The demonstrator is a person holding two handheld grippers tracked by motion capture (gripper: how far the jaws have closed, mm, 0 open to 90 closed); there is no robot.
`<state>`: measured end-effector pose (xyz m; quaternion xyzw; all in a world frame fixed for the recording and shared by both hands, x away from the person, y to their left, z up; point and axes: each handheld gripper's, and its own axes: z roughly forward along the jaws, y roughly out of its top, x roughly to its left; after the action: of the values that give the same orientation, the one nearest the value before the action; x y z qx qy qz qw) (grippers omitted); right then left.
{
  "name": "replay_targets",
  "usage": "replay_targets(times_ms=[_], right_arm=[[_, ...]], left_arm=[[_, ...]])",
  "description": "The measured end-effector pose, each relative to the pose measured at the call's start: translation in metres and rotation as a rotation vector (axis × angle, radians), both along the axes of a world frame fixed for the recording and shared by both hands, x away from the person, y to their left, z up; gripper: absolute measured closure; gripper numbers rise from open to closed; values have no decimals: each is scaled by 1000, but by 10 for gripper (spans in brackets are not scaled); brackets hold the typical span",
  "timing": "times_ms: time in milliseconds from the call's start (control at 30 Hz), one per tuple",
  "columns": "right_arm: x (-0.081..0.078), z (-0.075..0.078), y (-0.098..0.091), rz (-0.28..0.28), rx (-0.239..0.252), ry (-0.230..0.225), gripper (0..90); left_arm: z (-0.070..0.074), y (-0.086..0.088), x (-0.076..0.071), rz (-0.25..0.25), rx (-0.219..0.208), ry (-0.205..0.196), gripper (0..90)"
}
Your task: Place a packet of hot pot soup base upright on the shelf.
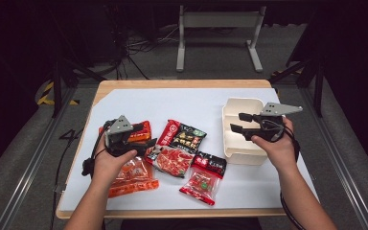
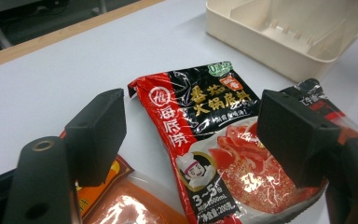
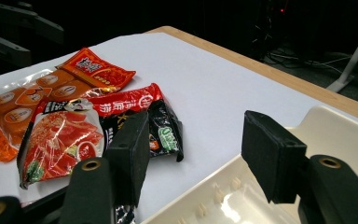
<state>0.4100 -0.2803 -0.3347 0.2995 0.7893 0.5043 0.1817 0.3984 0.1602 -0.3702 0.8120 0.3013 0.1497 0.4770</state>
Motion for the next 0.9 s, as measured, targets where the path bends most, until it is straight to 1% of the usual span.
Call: replay_targets(times_ms=[100,133,167,200,267,367,400,433,533,600,667,700,733,767,833,900], right_arm=[[-1,2,0,3,-3,-10,418],[-1,3,-2,2,-4,-14,416],[-1,3,-2,2,-4,-14,416],[0,4,-3,-4,0,-12,413],[0,4,-3,-5,2,-11,412],[1,2,-2,-3,0,-5,409],[1,2,-2,-3,-2,-4,409],[1,2,-1,2,-1,0,409],[2,2,-1,5,-4,0,409],[2,2,0,10,-8,0,409],[2,1,0,10,-8,1,409],[2,1,0,13,-10,2,409],[3,1,1,13,-12,2,409],[3,1,1,13,-10,4,409],[3,0,1,12,-11,6,409],[3,0,1,10,-13,5,408]], left_arm=[[2,-4,3,2,4,-1,251],[4,-6,7,-2,-4,-4,251],[4,-6,7,-2,-4,-4,251],[7,-8,12,-9,-19,-1,251],[8,-9,14,-13,-21,2,253],[11,-14,24,-13,0,-4,255],[12,-15,27,-11,6,0,253],[14,-17,32,-15,0,0,250],[17,-17,39,-2,-21,0,242],[19,-16,43,9,-26,-6,243],[20,-15,46,17,-39,0,243],[20,-15,48,23,-38,0,243],[20,-15,50,26,-40,-8,243],[20,-16,51,31,-39,-2,243],[20,-18,57,36,-15,-14,240],[19,-20,60,42,-7,-15,228]])
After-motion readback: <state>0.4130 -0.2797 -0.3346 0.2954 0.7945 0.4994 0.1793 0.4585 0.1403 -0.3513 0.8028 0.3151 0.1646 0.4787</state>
